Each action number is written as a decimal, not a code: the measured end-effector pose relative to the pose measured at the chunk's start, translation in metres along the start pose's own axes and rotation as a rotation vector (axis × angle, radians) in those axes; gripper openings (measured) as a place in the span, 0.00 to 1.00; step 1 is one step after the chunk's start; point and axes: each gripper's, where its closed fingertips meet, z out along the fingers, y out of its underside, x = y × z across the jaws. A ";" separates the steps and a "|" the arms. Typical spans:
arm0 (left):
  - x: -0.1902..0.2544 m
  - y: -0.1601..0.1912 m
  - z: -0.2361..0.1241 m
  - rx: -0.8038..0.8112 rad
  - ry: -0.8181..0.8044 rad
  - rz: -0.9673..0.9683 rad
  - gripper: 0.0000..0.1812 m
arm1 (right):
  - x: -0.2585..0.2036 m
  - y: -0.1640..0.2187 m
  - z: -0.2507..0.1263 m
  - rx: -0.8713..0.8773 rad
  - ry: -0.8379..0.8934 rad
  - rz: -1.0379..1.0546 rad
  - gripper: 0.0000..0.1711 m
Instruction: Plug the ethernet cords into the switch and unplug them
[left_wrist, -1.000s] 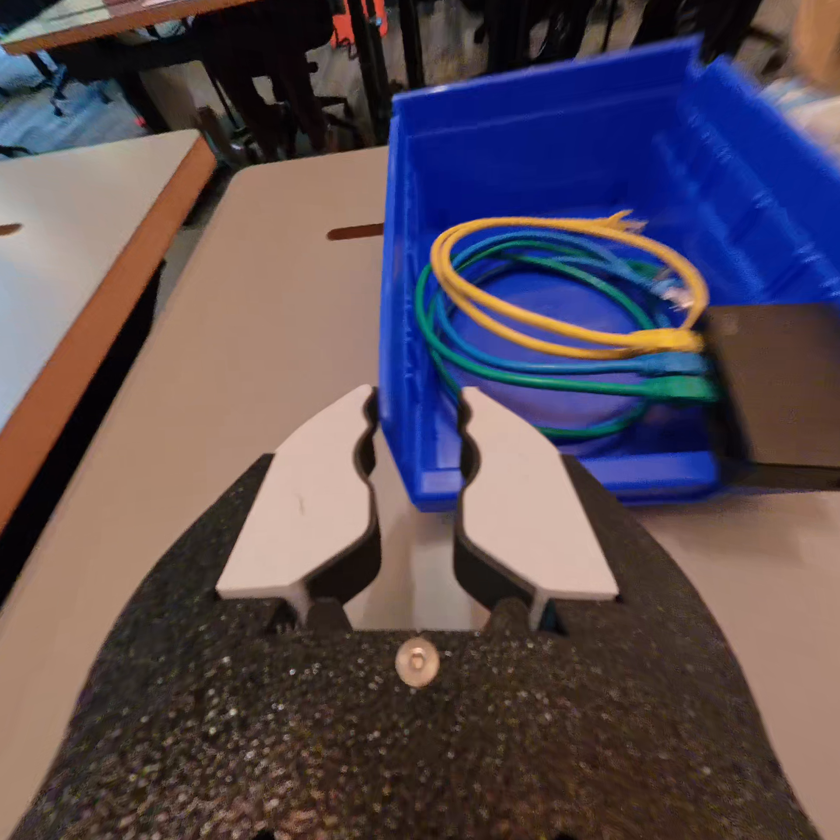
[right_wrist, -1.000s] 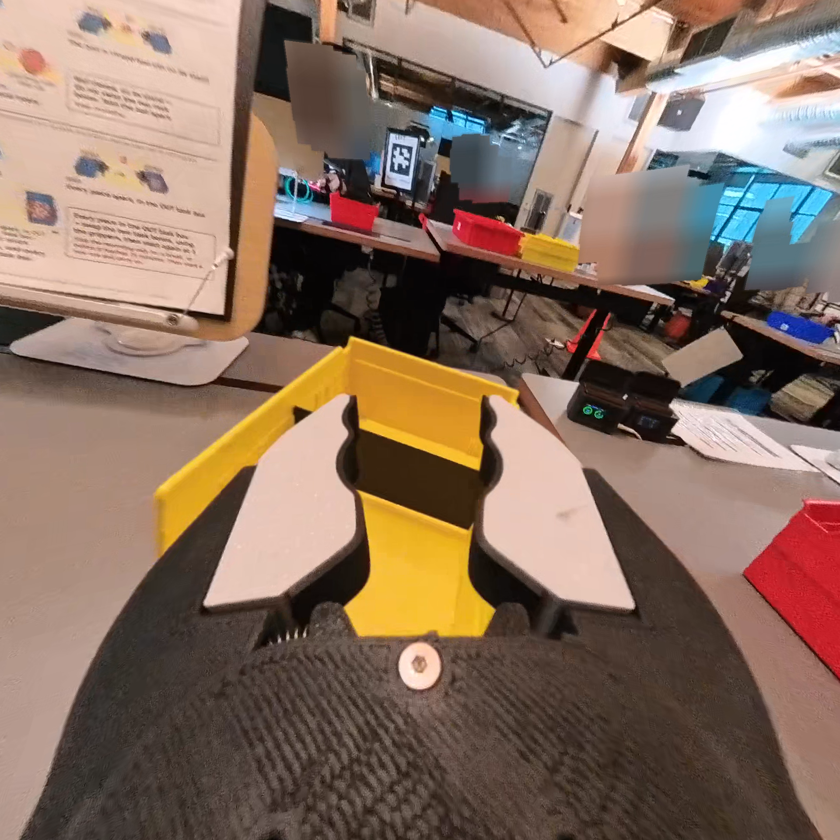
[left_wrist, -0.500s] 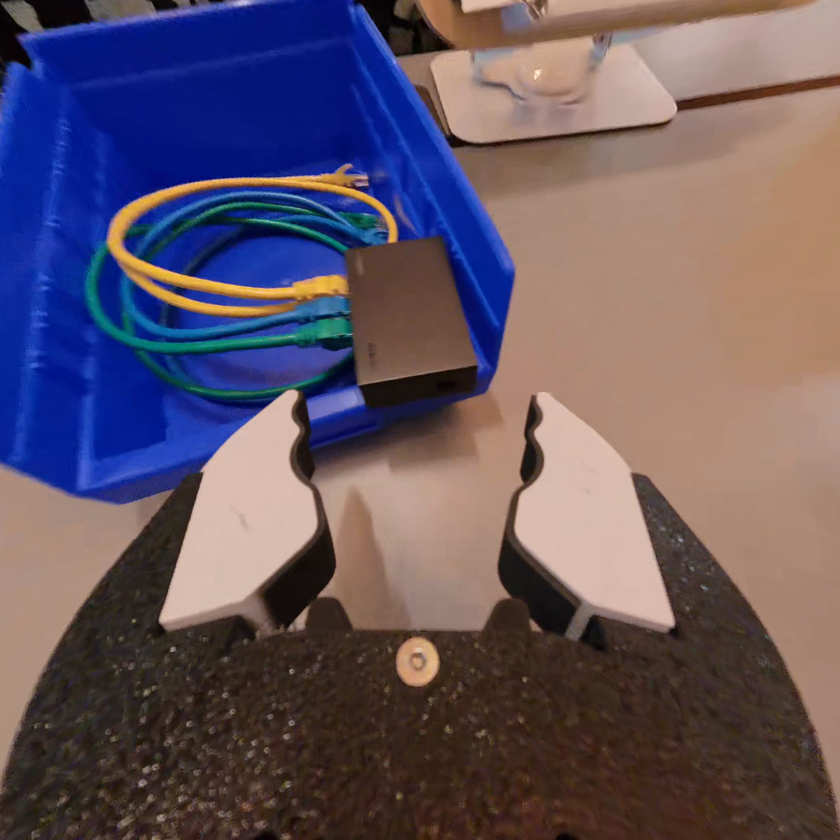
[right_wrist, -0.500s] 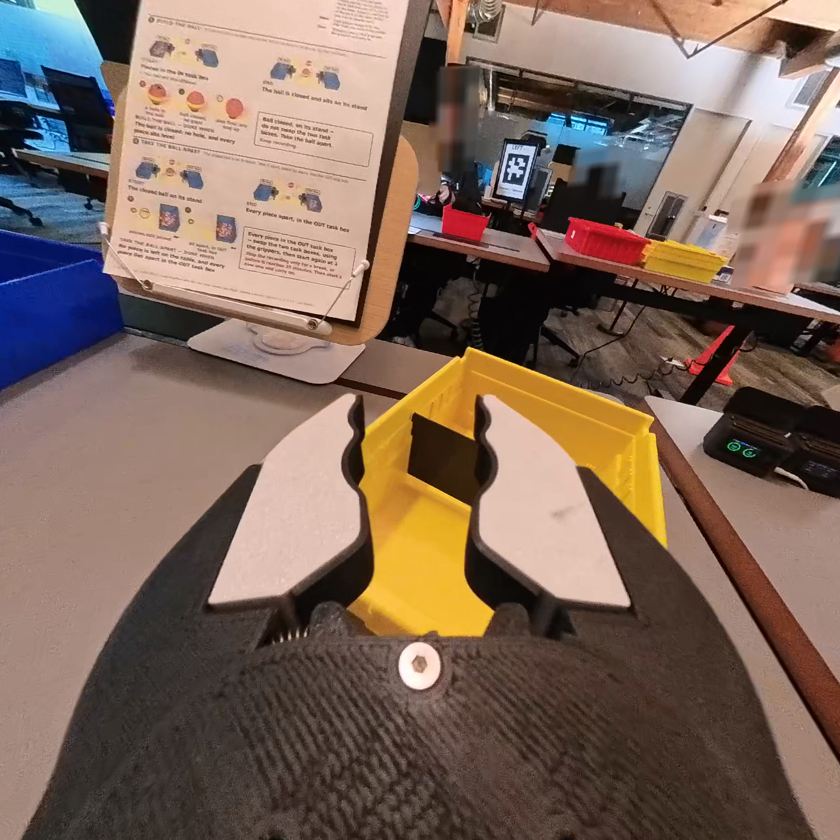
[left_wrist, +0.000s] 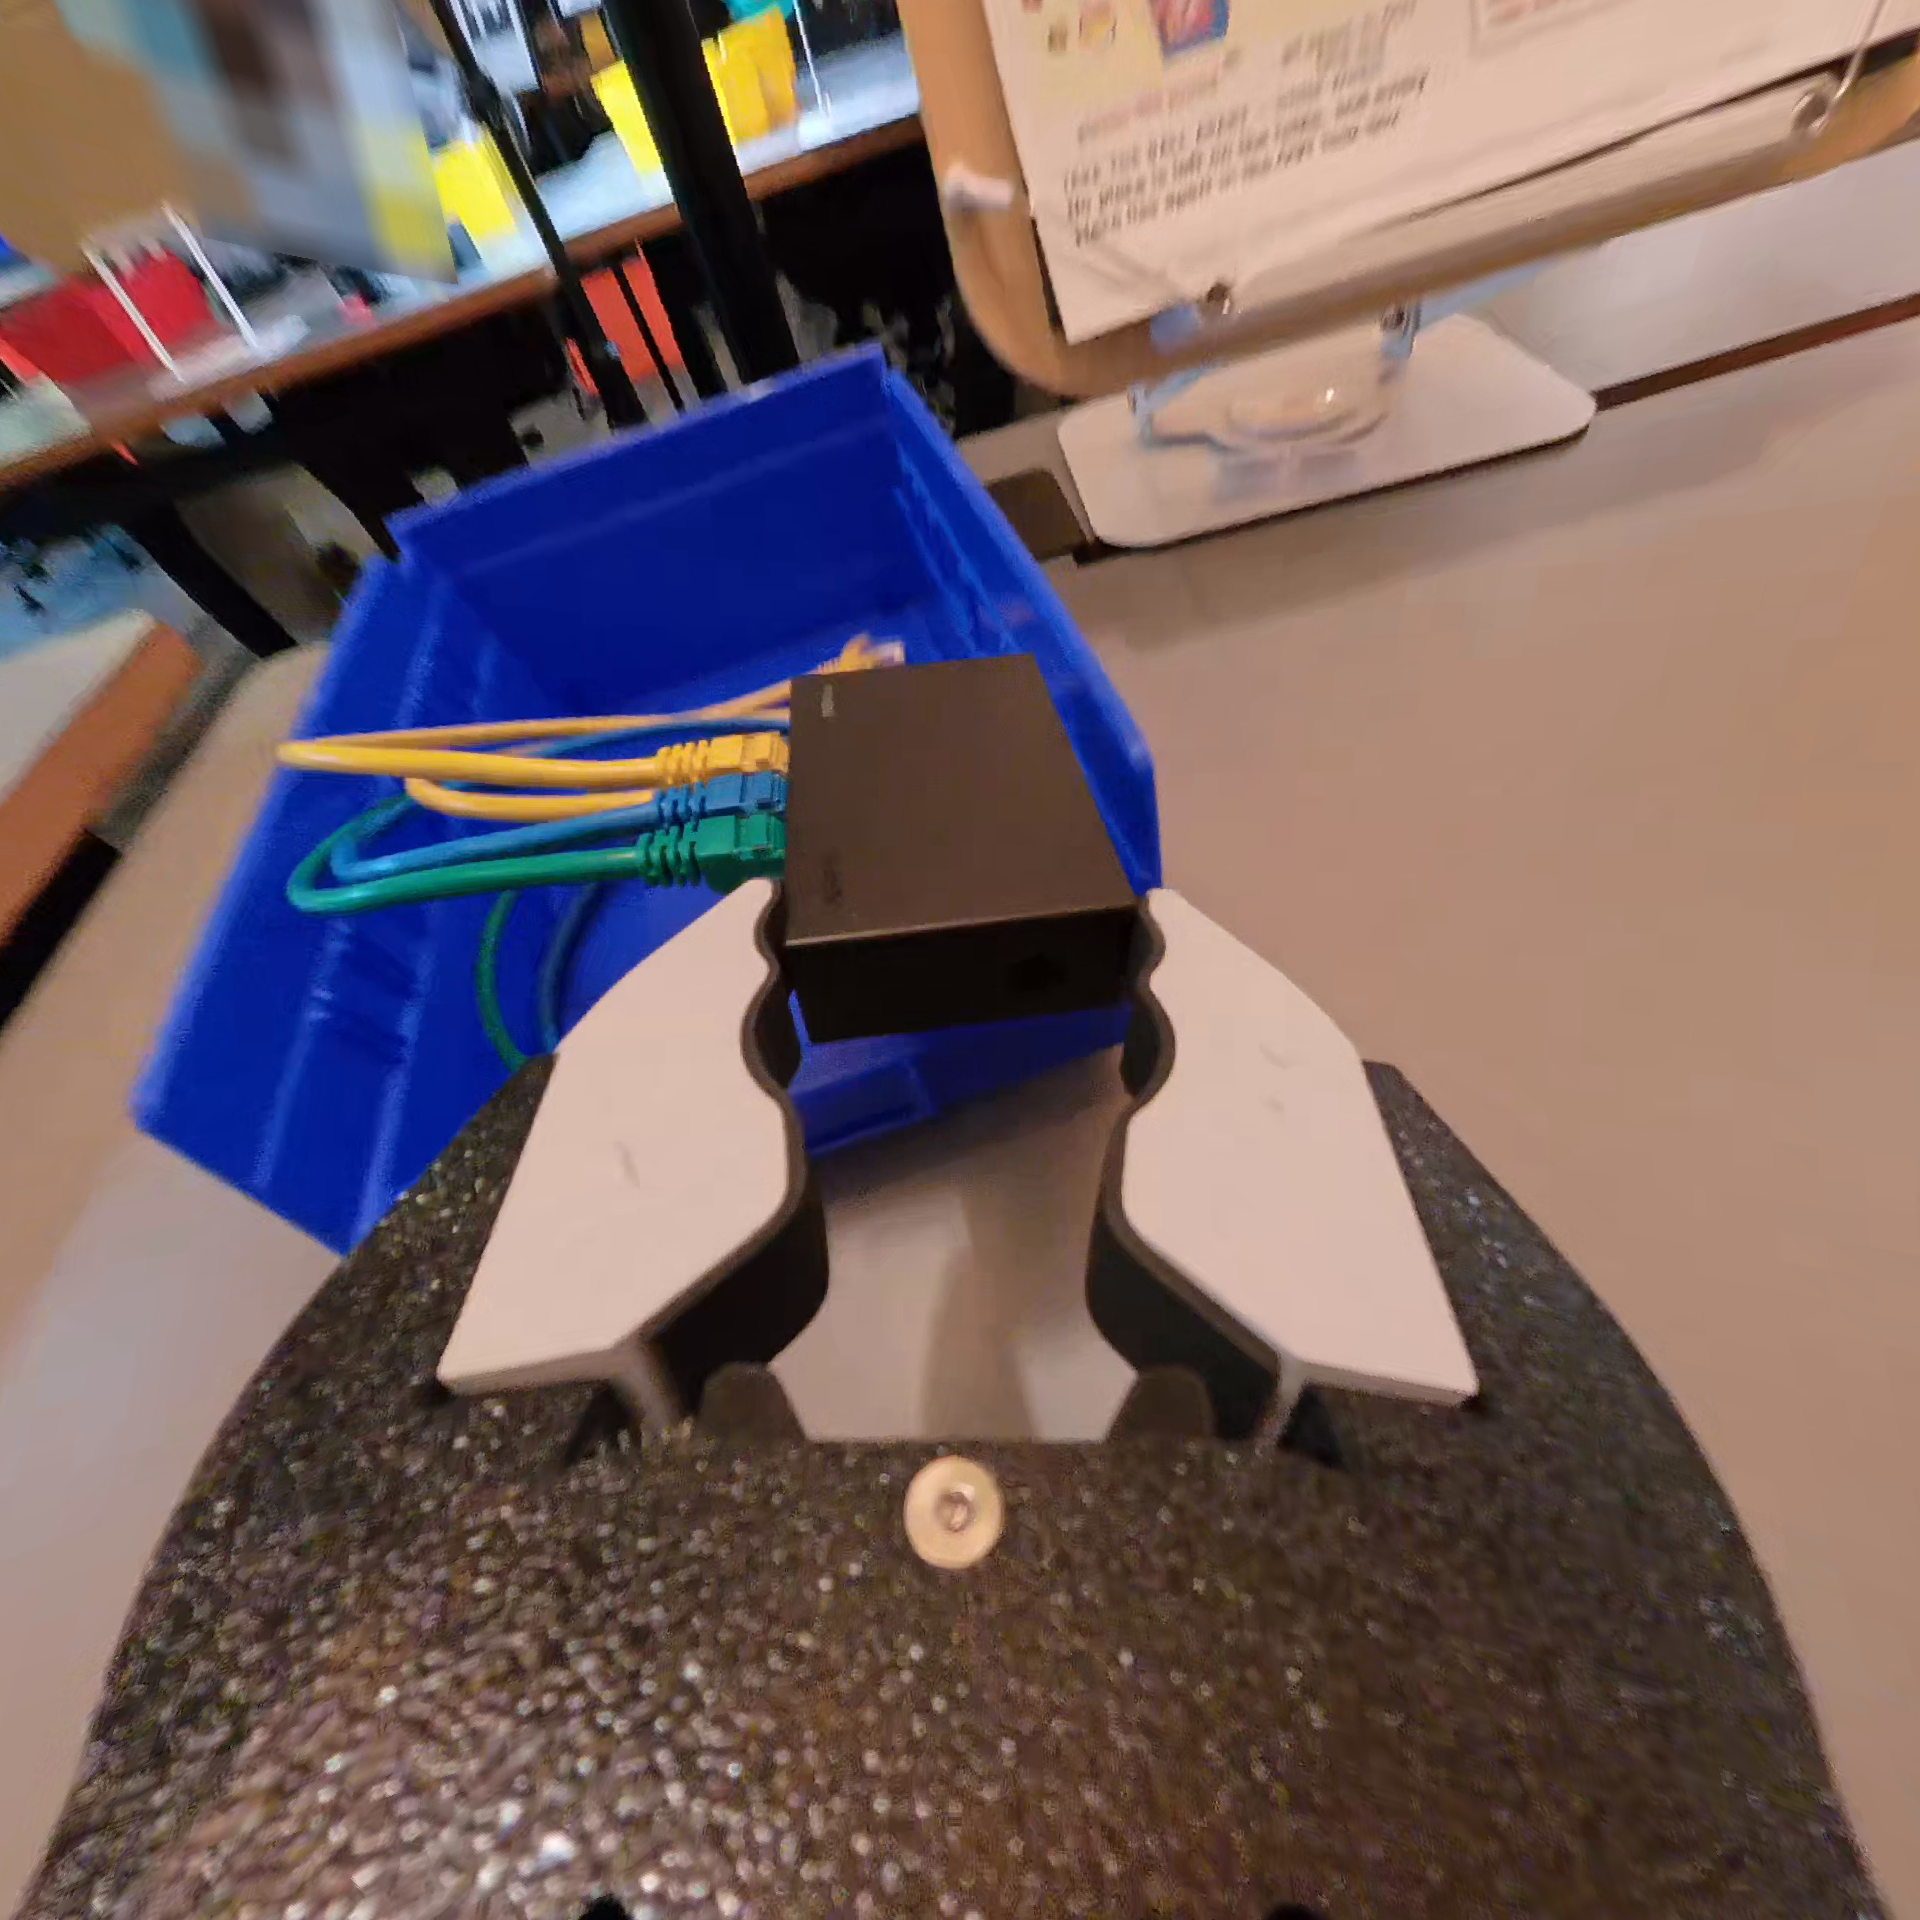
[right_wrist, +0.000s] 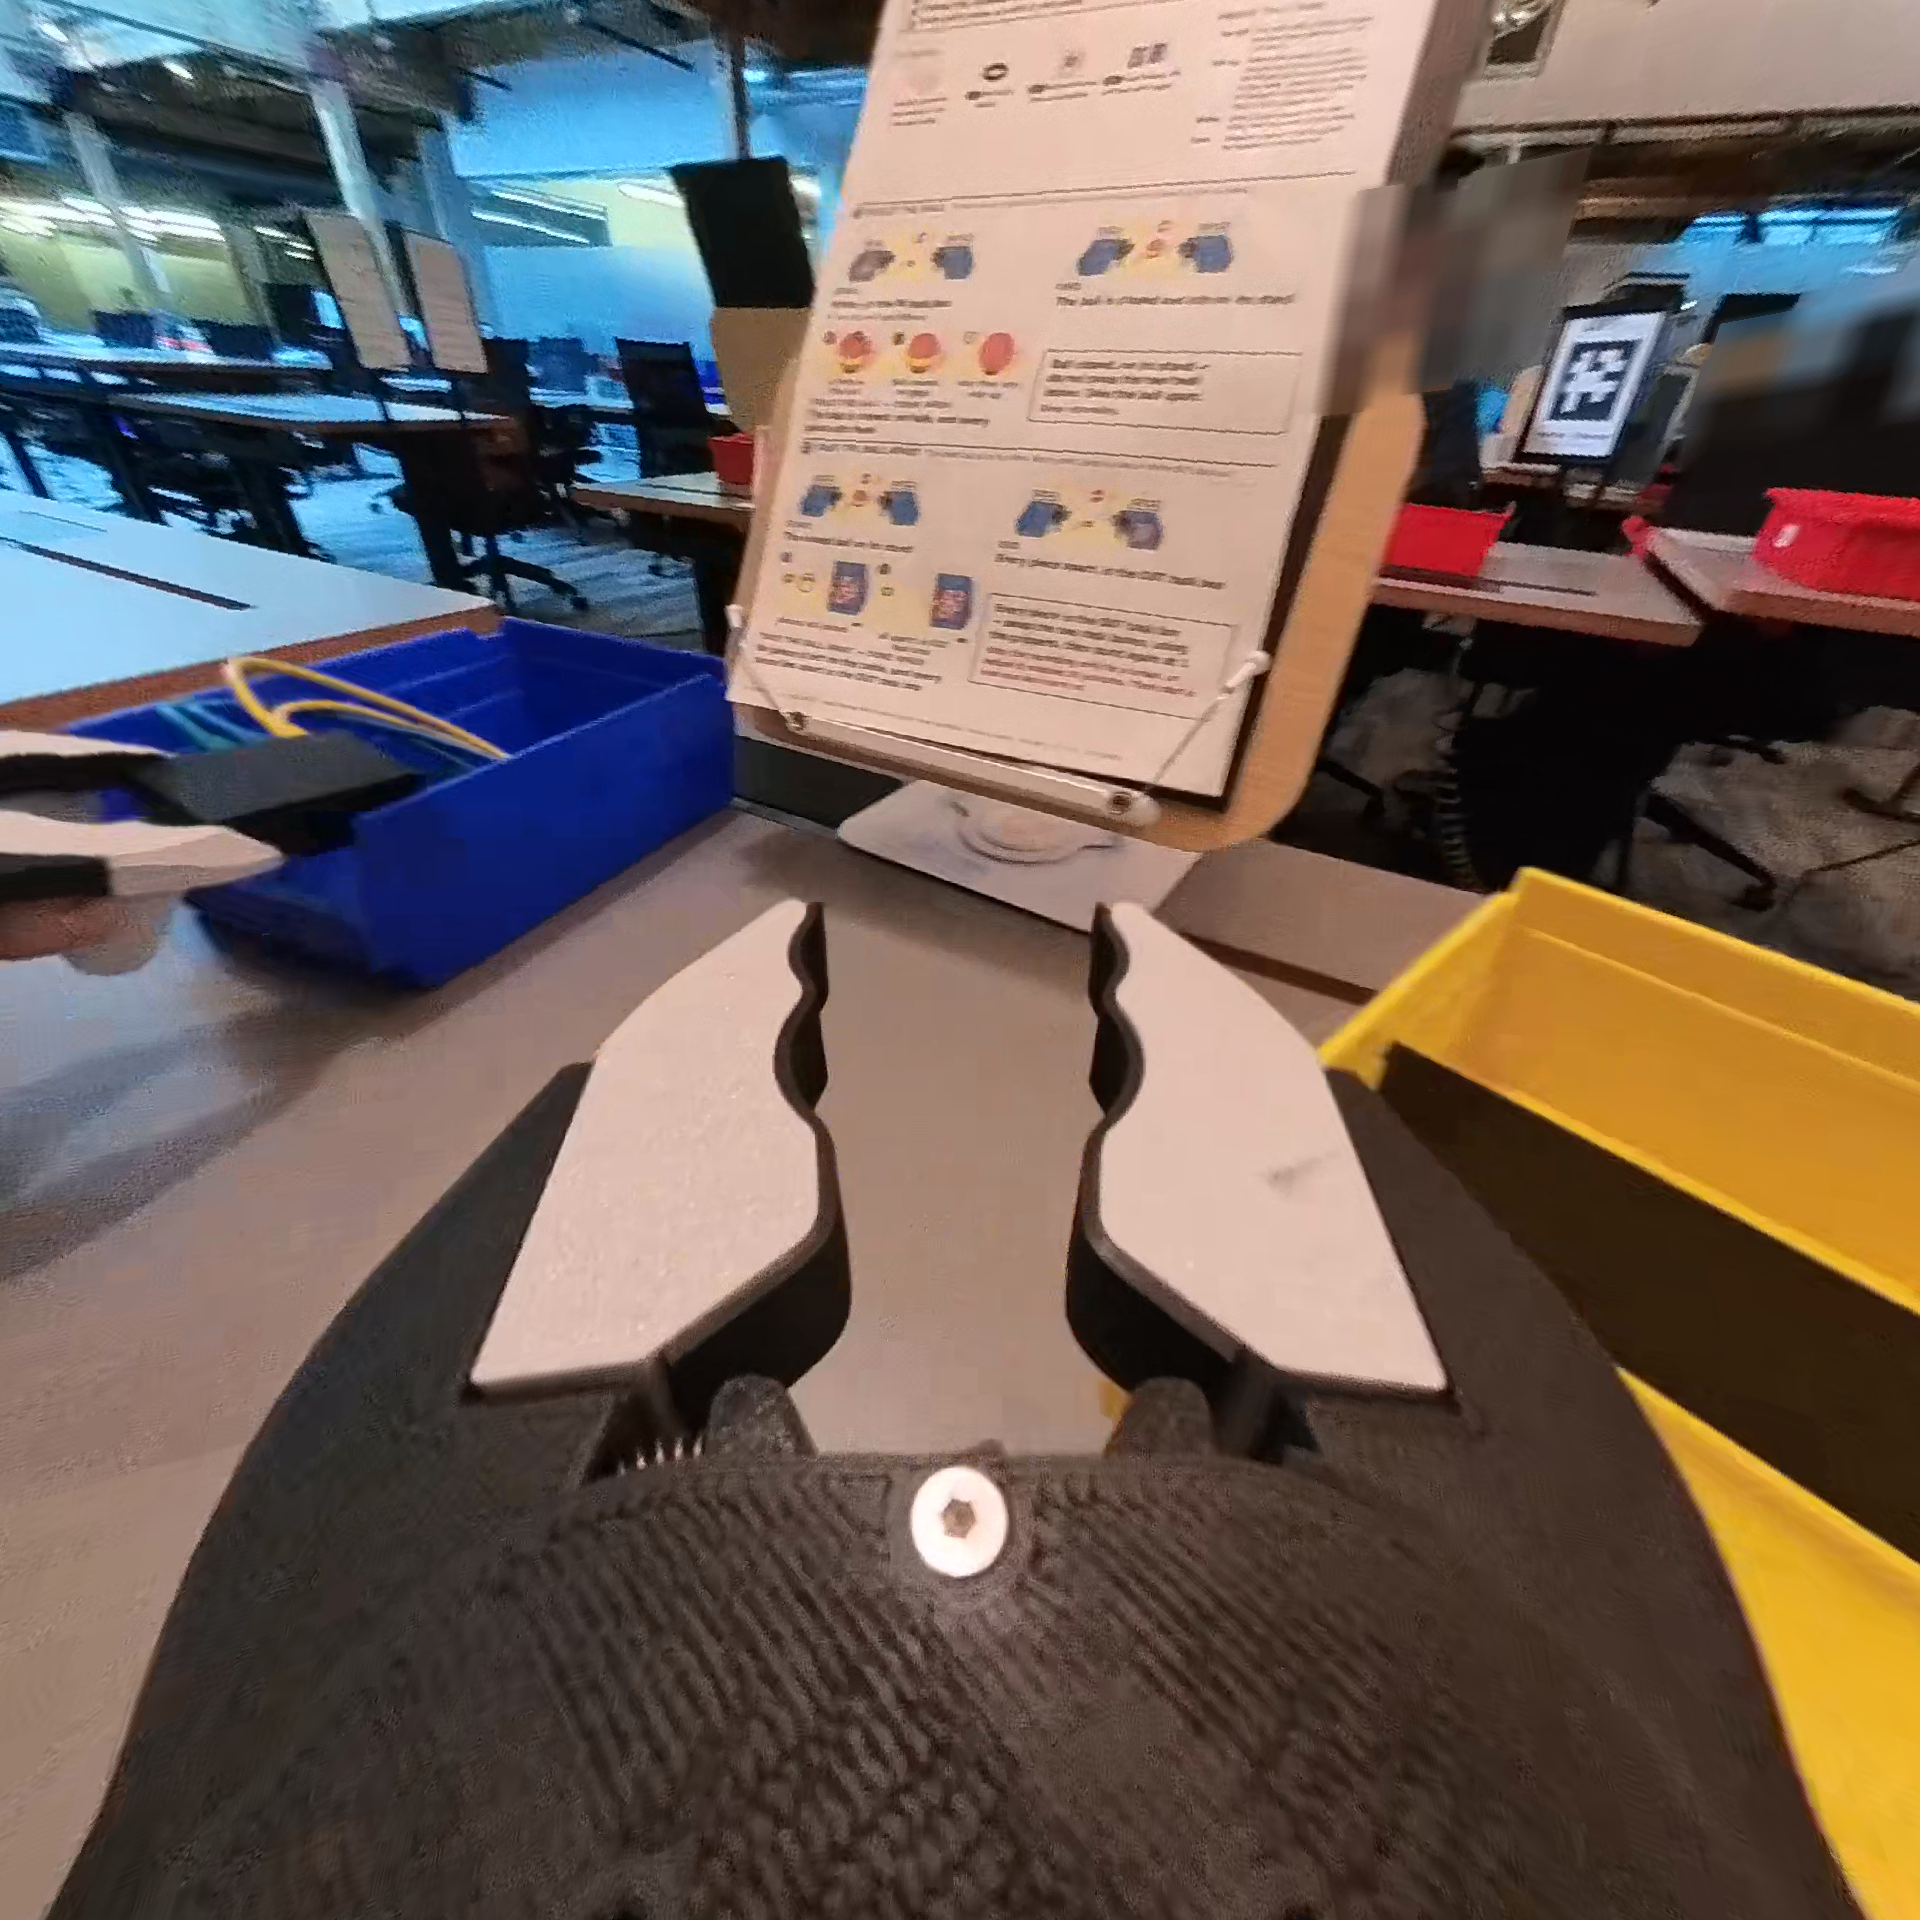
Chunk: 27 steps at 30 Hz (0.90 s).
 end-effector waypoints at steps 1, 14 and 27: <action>0.000 -0.007 -0.006 0.025 -0.008 0.020 0.33 | -0.014 0.001 0.005 0.000 -0.045 0.030 0.29; 0.080 -0.128 -0.145 0.466 0.290 0.241 0.33 | -0.140 -0.025 0.010 0.121 -0.614 0.649 0.41; 0.172 -0.187 -0.275 0.822 0.629 0.734 0.33 | -0.189 -0.106 -0.074 0.258 -1.315 1.002 0.32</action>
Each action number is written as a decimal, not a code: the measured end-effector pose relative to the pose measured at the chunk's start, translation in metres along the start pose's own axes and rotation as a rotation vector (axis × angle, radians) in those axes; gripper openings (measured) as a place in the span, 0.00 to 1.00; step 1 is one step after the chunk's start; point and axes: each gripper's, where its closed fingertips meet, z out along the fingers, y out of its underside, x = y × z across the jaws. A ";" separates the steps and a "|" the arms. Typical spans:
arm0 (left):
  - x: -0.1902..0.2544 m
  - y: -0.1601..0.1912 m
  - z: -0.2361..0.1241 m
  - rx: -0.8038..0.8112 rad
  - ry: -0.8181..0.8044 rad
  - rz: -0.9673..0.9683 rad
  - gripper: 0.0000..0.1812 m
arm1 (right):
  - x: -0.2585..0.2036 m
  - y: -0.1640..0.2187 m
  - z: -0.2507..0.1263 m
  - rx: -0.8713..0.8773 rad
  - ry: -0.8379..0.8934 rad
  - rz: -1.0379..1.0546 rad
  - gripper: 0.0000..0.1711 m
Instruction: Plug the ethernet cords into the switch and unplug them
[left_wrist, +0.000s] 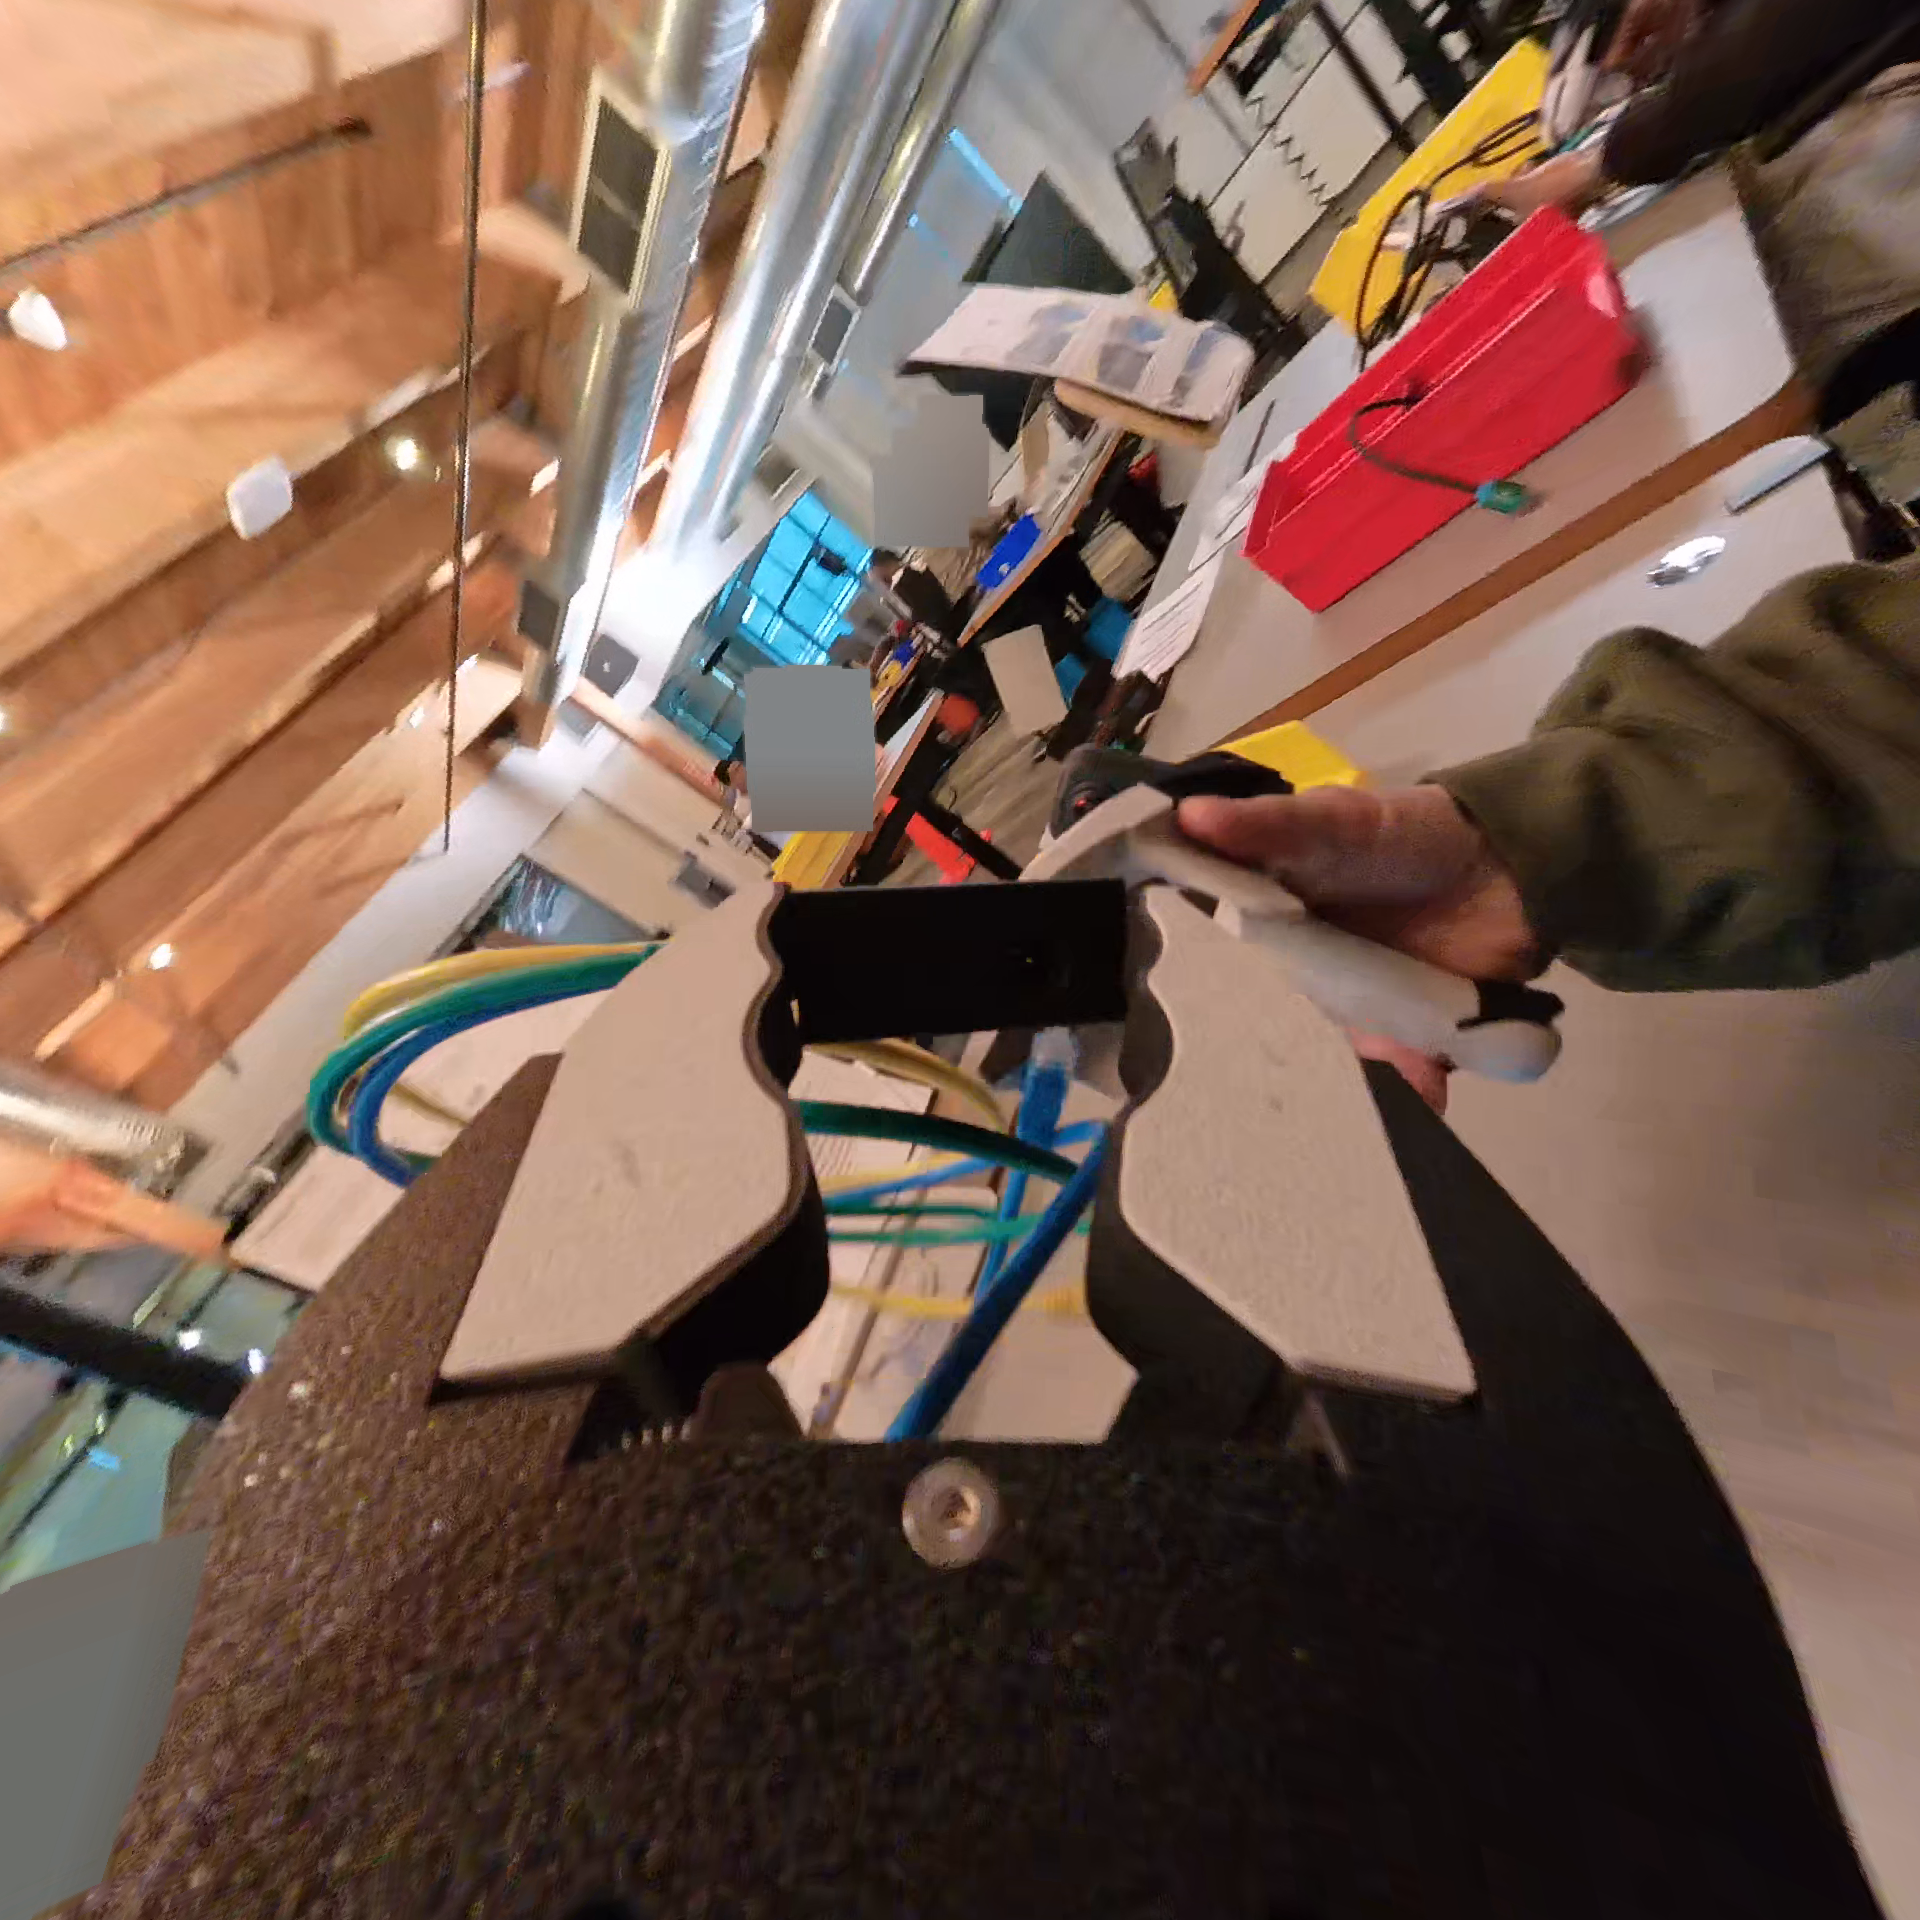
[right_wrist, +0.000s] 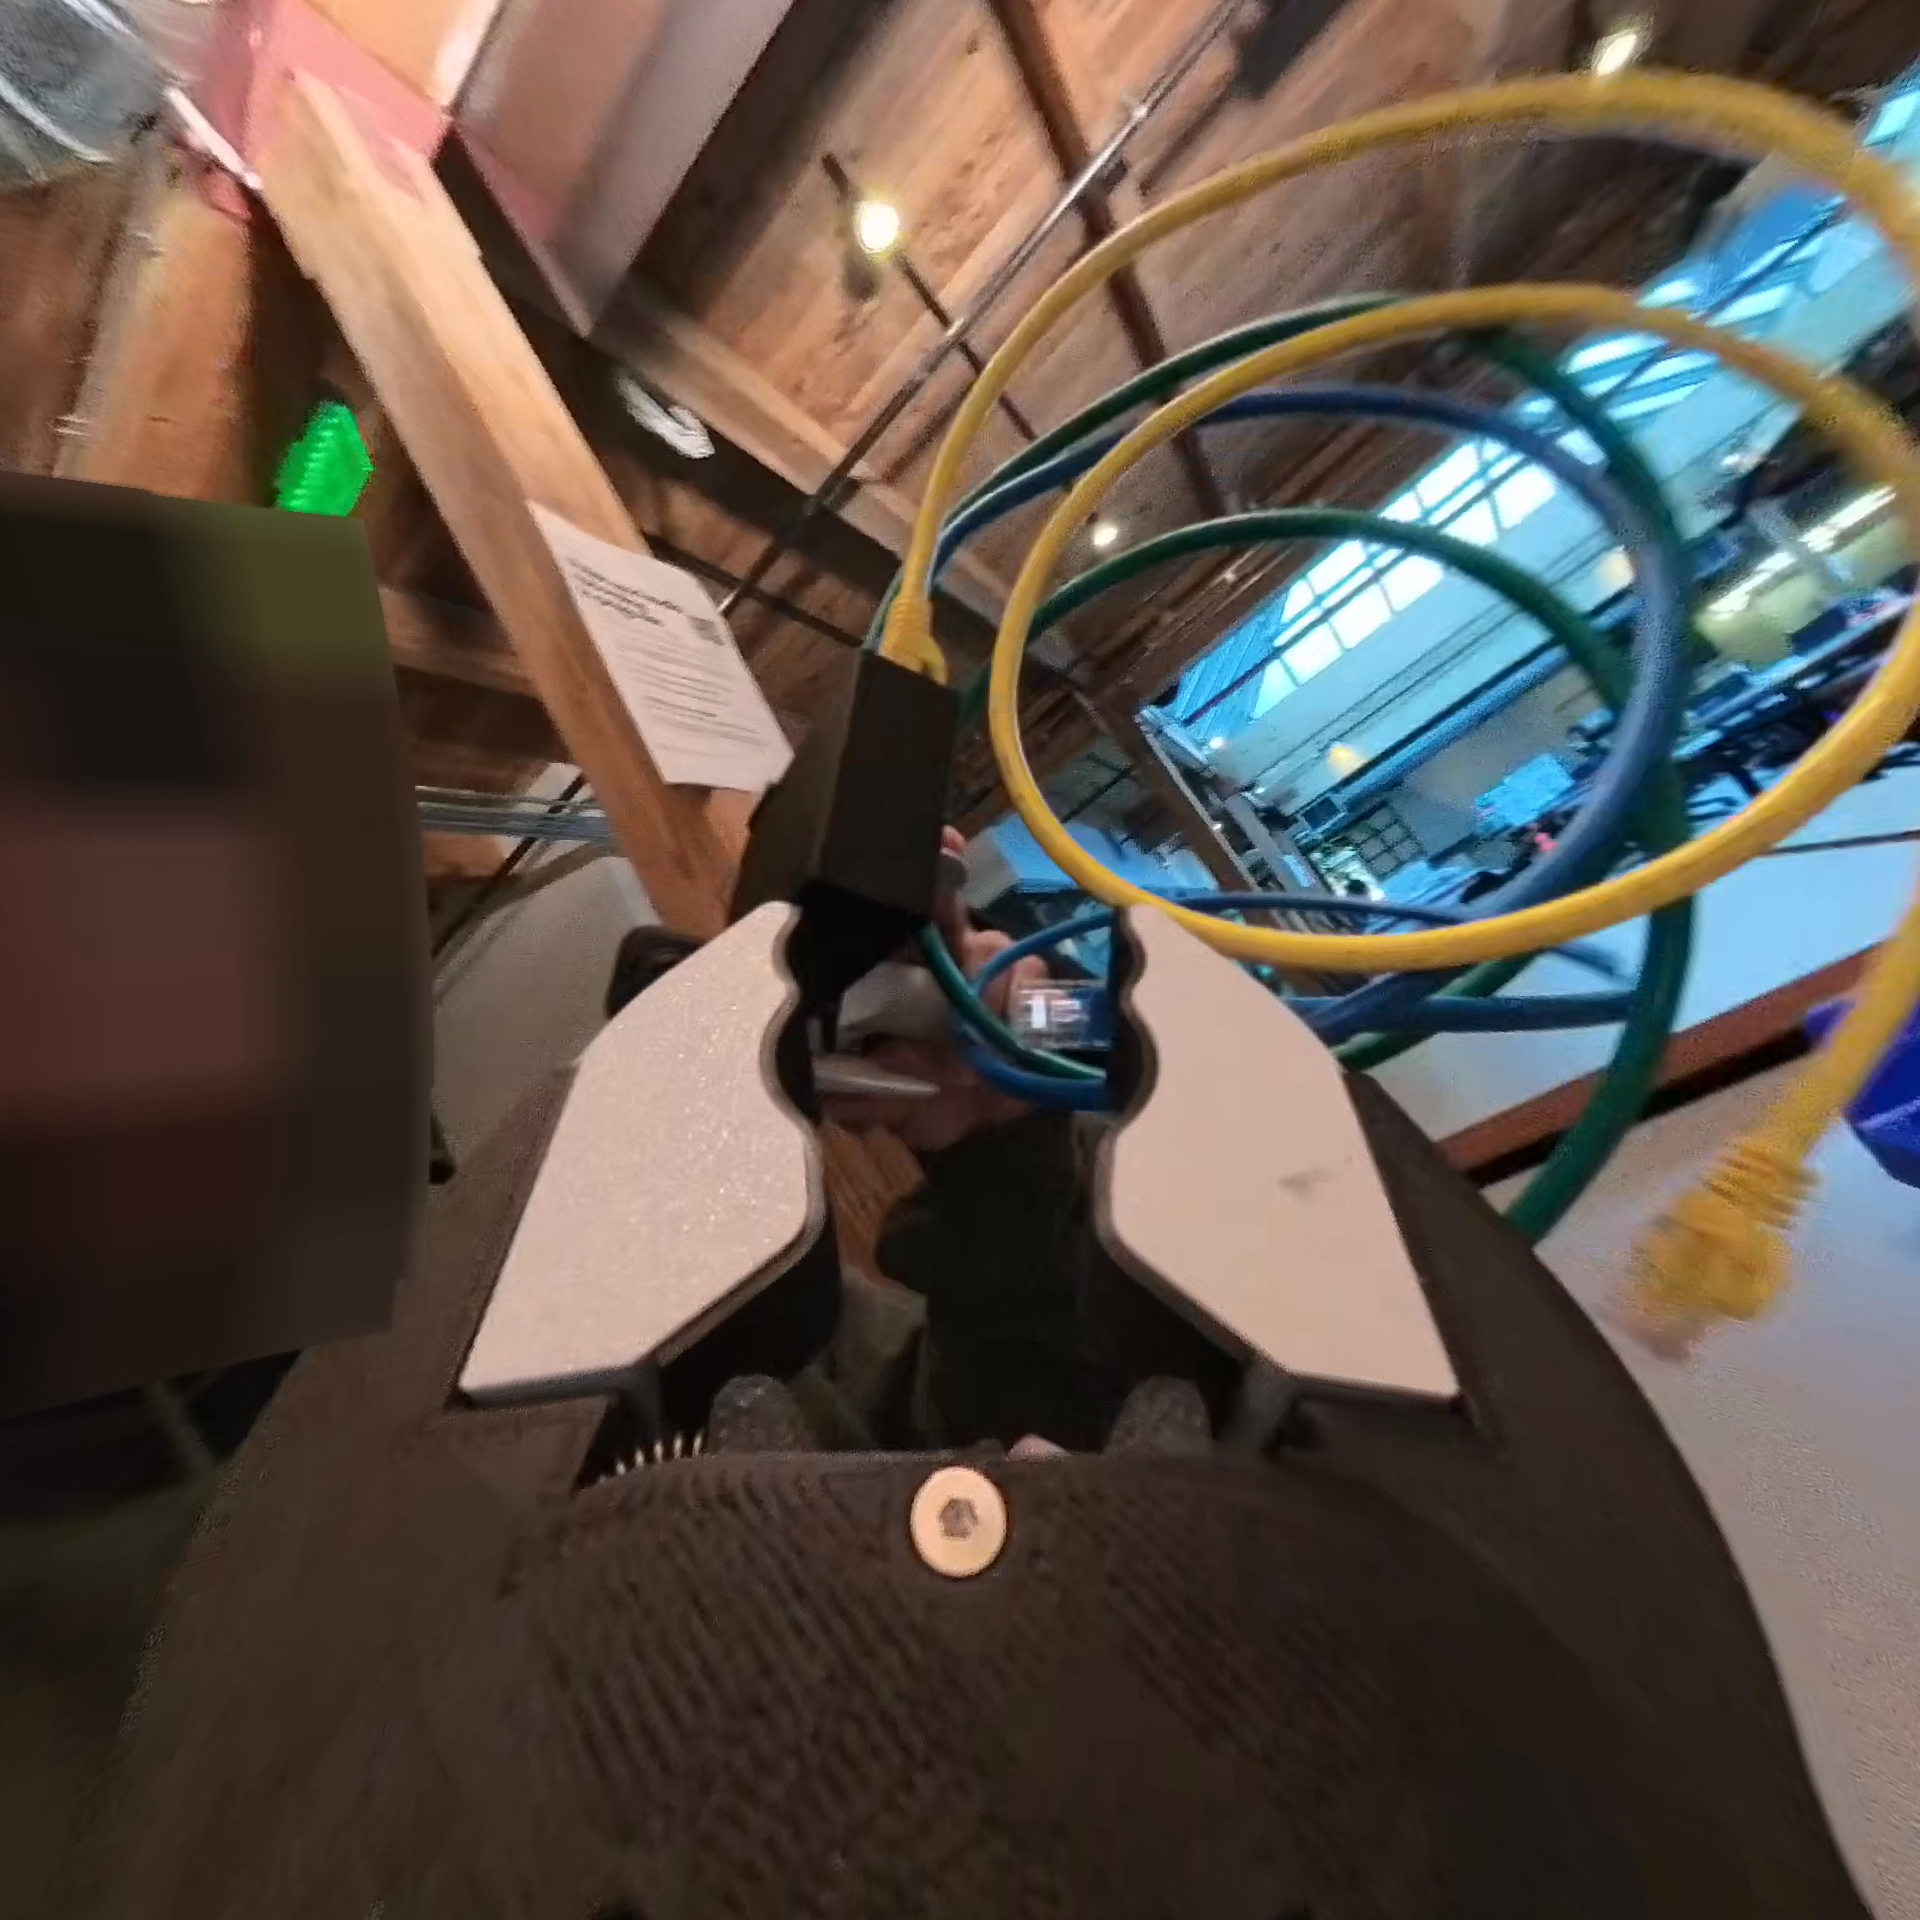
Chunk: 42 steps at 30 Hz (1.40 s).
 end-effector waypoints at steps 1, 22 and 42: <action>0.001 -0.002 0.001 0.022 0.016 0.008 0.33 | -0.010 -0.001 -0.001 -0.019 -0.030 -0.016 0.27; 0.074 0.087 0.034 0.041 0.340 -0.253 0.33 | 0.065 0.018 -0.063 -0.208 0.172 0.098 0.20; 0.053 0.179 0.044 -0.301 -0.545 -0.224 0.53 | 0.125 -0.008 -0.073 0.401 0.510 0.092 0.17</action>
